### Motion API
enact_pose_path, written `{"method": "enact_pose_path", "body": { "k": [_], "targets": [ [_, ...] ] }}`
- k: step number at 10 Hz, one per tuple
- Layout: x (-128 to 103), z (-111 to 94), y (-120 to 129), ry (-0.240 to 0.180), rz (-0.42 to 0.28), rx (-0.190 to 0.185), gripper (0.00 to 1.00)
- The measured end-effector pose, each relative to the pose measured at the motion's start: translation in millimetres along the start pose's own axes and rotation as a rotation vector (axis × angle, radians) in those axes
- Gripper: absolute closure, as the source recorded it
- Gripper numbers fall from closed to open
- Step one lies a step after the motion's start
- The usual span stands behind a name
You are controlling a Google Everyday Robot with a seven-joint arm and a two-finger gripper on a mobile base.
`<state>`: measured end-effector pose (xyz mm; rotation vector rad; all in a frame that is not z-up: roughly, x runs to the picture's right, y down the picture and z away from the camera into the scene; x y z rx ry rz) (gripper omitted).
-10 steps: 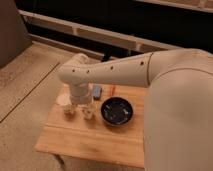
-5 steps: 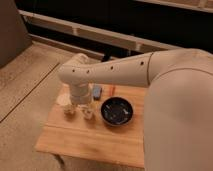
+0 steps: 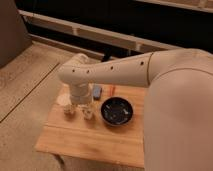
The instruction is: Knock the bottle over
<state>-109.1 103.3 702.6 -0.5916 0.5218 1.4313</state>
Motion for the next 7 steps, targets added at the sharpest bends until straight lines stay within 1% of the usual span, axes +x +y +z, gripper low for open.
{"method": "enact_pose_path", "body": {
  "k": [6, 7],
  "targets": [
    [0.0, 0.0, 0.0, 0.000, 0.000, 0.000, 0.35],
    [-1.8, -0.8, 0.3, -0.008, -0.004, 0.004, 0.35]
  ]
}}
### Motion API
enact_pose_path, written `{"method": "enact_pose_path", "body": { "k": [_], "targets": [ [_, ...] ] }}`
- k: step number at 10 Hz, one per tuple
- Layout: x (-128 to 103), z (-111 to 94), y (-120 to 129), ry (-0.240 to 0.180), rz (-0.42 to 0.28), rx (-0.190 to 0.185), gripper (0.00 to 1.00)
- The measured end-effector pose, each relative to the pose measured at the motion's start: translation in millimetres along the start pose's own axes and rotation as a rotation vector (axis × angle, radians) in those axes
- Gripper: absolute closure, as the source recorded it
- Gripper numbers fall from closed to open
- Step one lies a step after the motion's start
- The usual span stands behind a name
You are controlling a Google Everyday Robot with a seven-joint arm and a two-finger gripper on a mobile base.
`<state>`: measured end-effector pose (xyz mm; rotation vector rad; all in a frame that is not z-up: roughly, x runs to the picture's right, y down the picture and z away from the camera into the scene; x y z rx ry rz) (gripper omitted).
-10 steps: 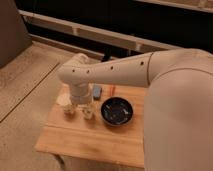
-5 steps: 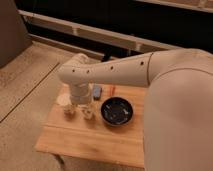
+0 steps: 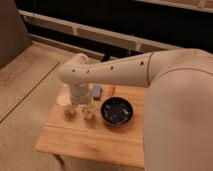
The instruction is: Knock the bottle over
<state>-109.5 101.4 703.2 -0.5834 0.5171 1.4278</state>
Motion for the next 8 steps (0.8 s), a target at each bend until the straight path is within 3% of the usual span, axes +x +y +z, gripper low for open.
{"method": "enact_pose_path", "body": {
  "k": [3, 4, 8],
  "targets": [
    [-35, 0, 3, -0.087, 0.030, 0.043, 0.35],
    [-42, 2, 7, -0.102, 0.042, 0.037, 0.35],
    [-42, 24, -4, -0.080, 0.132, 0.026, 0.35]
  ]
}}
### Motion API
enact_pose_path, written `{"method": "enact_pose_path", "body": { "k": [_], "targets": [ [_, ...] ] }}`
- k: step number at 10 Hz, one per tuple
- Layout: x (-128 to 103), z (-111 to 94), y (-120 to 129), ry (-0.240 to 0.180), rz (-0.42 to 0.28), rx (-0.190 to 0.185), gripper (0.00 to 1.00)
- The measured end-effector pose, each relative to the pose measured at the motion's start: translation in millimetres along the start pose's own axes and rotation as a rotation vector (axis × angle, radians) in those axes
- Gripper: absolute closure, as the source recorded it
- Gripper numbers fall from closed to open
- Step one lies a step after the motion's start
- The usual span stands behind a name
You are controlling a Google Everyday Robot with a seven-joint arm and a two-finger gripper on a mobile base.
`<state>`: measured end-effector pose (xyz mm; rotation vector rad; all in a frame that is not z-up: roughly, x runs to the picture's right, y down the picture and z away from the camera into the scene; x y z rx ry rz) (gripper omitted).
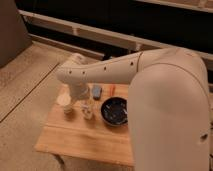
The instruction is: Knock the bottle over
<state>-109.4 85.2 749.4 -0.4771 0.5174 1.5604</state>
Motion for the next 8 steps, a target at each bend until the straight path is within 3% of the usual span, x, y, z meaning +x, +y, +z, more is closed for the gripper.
{"method": "enact_pose_path", "body": {
  "k": [4, 5, 8],
  "targets": [
    [-1, 16, -13, 0.032, 0.127, -0.044, 0.35],
    [1, 10, -4, 0.022, 0.150, -0.058, 0.35],
    [13, -5, 23, -0.011, 0.127, -0.062, 0.35]
  ]
}}
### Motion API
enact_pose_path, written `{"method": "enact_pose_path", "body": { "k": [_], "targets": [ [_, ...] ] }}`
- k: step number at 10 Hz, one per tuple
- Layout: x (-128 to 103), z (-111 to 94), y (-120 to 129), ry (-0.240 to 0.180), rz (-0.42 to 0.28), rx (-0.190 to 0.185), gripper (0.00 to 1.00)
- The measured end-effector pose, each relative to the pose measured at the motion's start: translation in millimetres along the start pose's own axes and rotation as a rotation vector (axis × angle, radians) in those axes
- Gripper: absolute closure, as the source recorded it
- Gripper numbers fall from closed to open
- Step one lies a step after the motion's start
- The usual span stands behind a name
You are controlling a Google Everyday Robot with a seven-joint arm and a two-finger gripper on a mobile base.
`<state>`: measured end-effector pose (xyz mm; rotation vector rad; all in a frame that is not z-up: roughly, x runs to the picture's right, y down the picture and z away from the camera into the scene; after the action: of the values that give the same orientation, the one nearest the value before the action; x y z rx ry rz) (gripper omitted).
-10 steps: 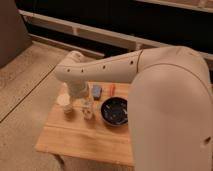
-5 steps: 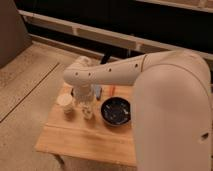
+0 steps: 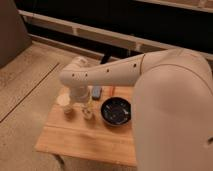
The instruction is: Knock the bottle over
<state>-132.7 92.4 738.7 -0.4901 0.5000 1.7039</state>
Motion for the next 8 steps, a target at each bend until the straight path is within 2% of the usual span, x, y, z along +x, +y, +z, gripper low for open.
{"method": "enact_pose_path", "body": {
  "k": [3, 5, 6, 7, 8],
  "targets": [
    [9, 13, -7, 0.024, 0.002, 0.021, 0.35],
    [4, 30, -14, 0.052, -0.059, 0.008, 0.35],
    [-11, 34, -23, 0.053, -0.090, 0.001, 0.35],
    [-32, 36, -42, 0.050, -0.114, 0.018, 0.35],
    [-55, 31, -70, 0.041, -0.114, 0.059, 0.35]
  ]
}}
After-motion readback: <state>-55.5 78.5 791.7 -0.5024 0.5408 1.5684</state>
